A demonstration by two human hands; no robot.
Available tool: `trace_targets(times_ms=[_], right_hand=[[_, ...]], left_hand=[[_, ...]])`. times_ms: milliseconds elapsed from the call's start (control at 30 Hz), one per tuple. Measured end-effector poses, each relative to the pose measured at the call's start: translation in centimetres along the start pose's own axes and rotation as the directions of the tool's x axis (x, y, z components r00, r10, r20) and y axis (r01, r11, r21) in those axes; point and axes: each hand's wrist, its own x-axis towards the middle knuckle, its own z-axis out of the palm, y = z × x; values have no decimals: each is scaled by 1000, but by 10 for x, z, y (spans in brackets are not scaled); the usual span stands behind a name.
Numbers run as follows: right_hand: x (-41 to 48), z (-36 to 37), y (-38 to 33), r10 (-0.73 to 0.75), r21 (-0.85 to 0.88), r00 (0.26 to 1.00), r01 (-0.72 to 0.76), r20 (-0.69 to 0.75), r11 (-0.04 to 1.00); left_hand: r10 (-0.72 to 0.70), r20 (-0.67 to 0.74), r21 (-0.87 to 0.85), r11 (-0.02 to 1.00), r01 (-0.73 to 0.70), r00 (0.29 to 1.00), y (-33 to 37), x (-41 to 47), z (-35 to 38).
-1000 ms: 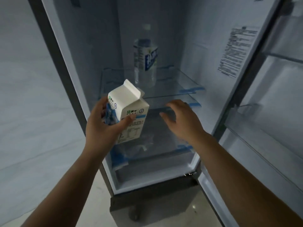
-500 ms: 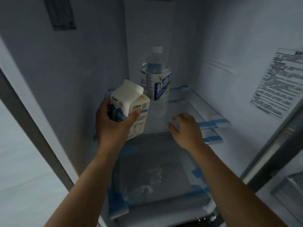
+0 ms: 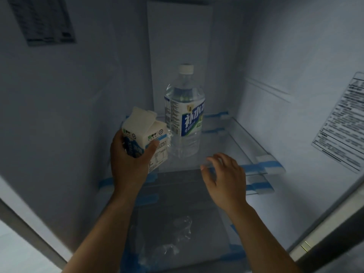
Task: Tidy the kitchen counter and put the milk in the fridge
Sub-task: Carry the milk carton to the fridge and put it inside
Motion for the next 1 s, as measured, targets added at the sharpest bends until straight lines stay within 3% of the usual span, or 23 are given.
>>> trace_targets(times_ms=[400, 567, 700, 800, 900, 1000], right_hand=[[-3, -13, -4, -3, 10, 998, 2, 57, 1000], [-40, -52, -12, 87, 44, 995, -85, -47, 995], [-91, -110, -18, 189, 56, 967, -182, -168, 982], [-133, -155, -25, 284, 102, 928, -267, -240, 958], [-178, -196, -33, 307, 24, 902, -315, -304, 949], [-227, -235, -36, 331, -115, 859, -402, -390, 908]], left_hand=[[-18, 25, 85, 996, 16, 1000, 3, -3, -23], [196, 93, 68, 977, -203, 976, 20, -28, -33], [337, 276, -127, 941, -314, 900, 42, -56, -17], [379, 508, -181, 925, -334, 774, 61, -90, 4], [496, 701, -291, 855, -429, 512, 78, -140, 25], [610, 742, -431, 752, -499, 280, 97, -196, 41]])
